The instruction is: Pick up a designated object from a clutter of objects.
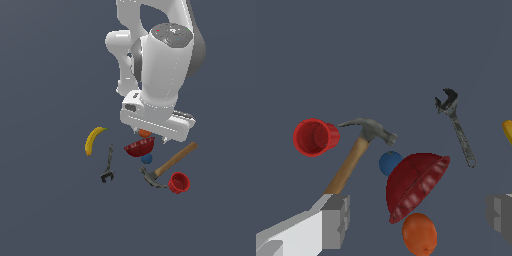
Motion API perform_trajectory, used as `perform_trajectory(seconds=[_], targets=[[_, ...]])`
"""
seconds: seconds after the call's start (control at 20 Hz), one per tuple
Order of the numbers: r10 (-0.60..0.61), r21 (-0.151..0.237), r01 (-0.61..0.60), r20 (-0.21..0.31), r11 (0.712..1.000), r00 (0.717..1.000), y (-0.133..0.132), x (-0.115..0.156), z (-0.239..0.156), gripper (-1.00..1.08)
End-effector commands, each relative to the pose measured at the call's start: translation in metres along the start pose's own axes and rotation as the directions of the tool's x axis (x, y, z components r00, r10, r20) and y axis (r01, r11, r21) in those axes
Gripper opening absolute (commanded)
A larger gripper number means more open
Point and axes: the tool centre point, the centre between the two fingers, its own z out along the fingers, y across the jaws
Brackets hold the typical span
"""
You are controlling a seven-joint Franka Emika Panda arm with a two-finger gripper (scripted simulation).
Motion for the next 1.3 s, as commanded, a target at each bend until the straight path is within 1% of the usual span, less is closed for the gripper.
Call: perform_trajectory(seconds=[0.0,0.3,0.6,0.9,1.25], targets=[[0.047,-0.001,-0.047,0.001,0.999,0.999,-0.011,-0.001,0.011,1.0],[0.157,-0.004,-0.157,0.005,0.988,0.988,-0.035,-0.006,0.039,1.0],[0.265,-0.008,-0.265,0.008,0.964,0.964,-0.059,-0.013,0.067,1.0],[0.37,-0.012,-0.37,0.011,0.929,0.929,-0.082,-0.022,0.096,1.0],[0.487,-0.017,-0.486,0.013,0.874,0.874,-0.107,-0.036,0.131,1.0]])
